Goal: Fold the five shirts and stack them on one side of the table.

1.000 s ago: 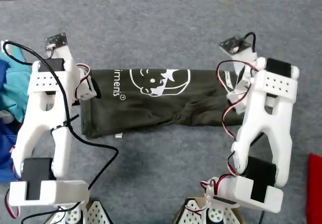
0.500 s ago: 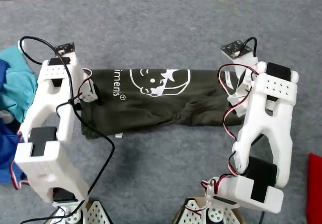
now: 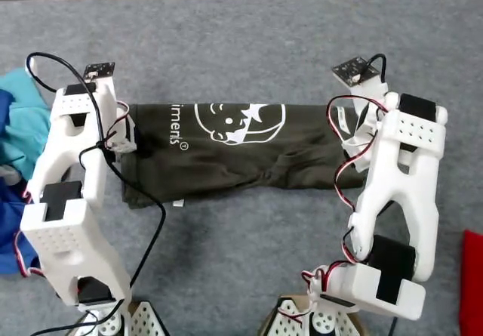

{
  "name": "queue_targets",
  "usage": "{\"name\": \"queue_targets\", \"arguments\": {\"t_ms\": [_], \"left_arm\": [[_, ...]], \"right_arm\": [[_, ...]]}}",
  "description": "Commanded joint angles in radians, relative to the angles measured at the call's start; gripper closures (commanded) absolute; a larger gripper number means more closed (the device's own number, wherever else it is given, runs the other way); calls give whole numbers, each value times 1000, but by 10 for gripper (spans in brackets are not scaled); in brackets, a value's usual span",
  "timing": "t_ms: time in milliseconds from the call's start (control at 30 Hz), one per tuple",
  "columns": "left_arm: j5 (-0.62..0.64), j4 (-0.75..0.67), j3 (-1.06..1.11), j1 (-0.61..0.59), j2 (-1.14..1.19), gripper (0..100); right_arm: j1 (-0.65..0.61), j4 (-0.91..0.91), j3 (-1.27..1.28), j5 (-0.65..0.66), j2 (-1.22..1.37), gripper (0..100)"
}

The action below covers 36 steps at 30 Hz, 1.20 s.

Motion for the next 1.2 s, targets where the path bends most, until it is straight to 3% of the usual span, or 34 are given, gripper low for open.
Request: {"name": "queue_targets", "arguments": {"t_ms": [0,167,533,900,1000,1167], "left_arm": [[-23,-14,-37,-11,4,768],[-20,-12,-64,3,93,771],[-21,153,-264,11,265,984],[-21,345,-620,-55,309,981],[-44,437,-755,-54,311,981],[-81,534,-896,21,311,981]], "right_arm": [[8,-11,-1,8,-56,993],[10,-11,-1,11,-61,993],[15,-11,1,12,-61,993],[15,-55,-1,11,-61,993],[15,-115,1,12,-58,992],[15,-393,8,-25,-50,992]]}}
